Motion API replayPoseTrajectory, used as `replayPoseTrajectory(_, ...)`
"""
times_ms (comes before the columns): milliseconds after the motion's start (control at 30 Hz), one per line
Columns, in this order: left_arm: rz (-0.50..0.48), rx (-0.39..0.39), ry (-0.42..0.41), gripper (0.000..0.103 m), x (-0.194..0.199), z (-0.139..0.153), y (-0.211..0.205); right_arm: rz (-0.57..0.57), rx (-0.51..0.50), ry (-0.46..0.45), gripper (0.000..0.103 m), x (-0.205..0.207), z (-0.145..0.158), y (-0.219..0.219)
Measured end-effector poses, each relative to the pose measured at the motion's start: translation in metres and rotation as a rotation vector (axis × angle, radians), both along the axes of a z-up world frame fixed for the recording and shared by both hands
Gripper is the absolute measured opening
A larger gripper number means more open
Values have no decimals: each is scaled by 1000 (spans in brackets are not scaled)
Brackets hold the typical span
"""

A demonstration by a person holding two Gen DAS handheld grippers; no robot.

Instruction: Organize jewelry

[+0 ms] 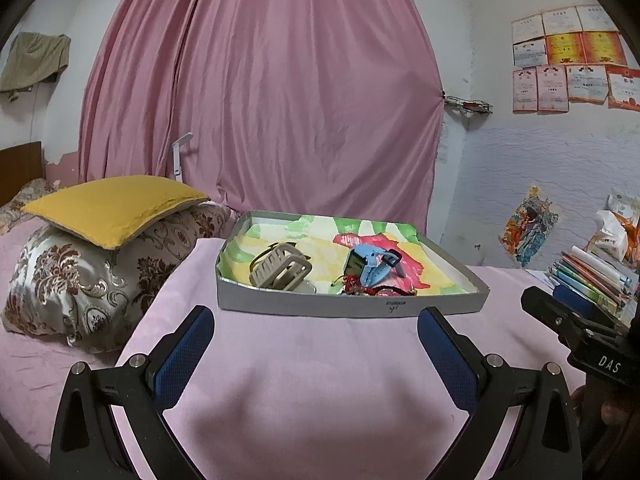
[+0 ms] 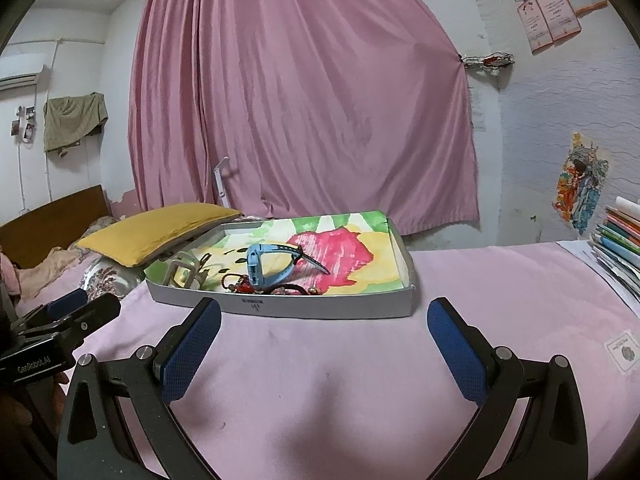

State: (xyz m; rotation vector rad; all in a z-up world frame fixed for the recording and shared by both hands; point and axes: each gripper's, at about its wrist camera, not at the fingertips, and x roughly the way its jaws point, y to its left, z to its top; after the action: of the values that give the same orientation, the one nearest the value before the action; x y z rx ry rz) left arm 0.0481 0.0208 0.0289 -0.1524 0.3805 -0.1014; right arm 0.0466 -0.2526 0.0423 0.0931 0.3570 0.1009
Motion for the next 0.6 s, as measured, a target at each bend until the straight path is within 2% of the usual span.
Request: replayPoseTrajectory(600,58,-36,27,102,-8,-30,5,-51,-62,-36,101,-14,-24,2)
